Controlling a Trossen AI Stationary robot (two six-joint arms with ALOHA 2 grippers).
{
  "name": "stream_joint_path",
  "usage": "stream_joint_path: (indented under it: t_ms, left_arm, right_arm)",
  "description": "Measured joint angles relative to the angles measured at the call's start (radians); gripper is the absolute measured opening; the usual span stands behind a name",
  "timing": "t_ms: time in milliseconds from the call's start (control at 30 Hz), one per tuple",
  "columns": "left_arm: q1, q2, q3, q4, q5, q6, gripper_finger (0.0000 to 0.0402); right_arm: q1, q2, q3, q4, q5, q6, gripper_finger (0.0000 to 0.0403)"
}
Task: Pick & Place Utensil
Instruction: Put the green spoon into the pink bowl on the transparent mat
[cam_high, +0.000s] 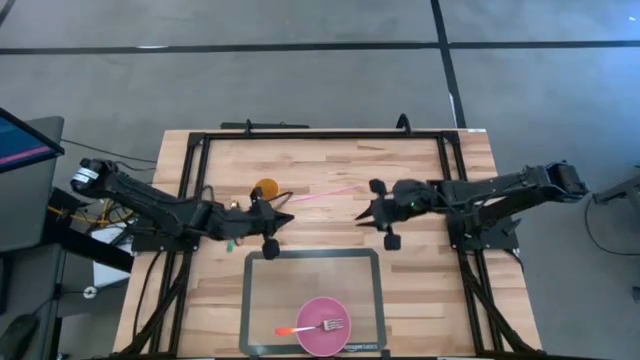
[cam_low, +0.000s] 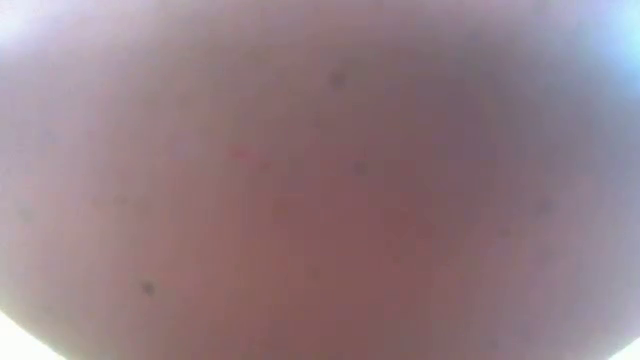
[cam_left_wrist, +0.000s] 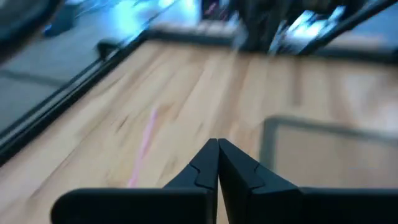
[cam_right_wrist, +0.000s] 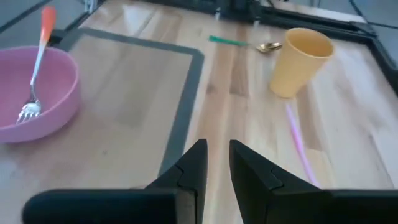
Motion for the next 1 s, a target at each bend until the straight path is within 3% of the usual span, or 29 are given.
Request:
stream_joint_path:
  t_ms: [100, 300, 467, 600, 800, 1000]
  left_arm:
    - [-0.051, 0.040, 0.031, -0.118, -0.070, -0.127, 0.0009]
    - [-0.144, 0.087, 0.036, -0.319, -0.110, -0.433, 0.0009]
    - [-0.185, 0.102, 0.033, -0.649, -0.118, -0.720, 0.0005]
    - [-0.189, 0.091, 0.005, -0.815, -0.093, -0.900, 0.0005]
    - [-0.178, 0.092, -0.047, -0.882, 0.005, -1.043, 0.0012]
    - [-0.146, 0.092, -0.127, -0.890, 0.119, -1.166, 0.0057]
  right_arm:
    - [-0.068, -0.028, -0.014, -0.003, -0.012, 0.000, 0.0061]
    - [-0.148, -0.039, -0.014, 0.043, -0.020, -0.024, 0.0061]
    - [-0.163, -0.022, -0.016, 0.092, -0.020, -0.083, 0.0061]
    - [-0.162, -0.005, -0.014, 0.159, -0.020, -0.121, 0.0061]
    - [-0.161, 0.008, -0.014, 0.181, -0.020, -0.129, 0.0061]
    - [-0.161, 0.025, -0.014, 0.186, -0.020, -0.123, 0.0061]
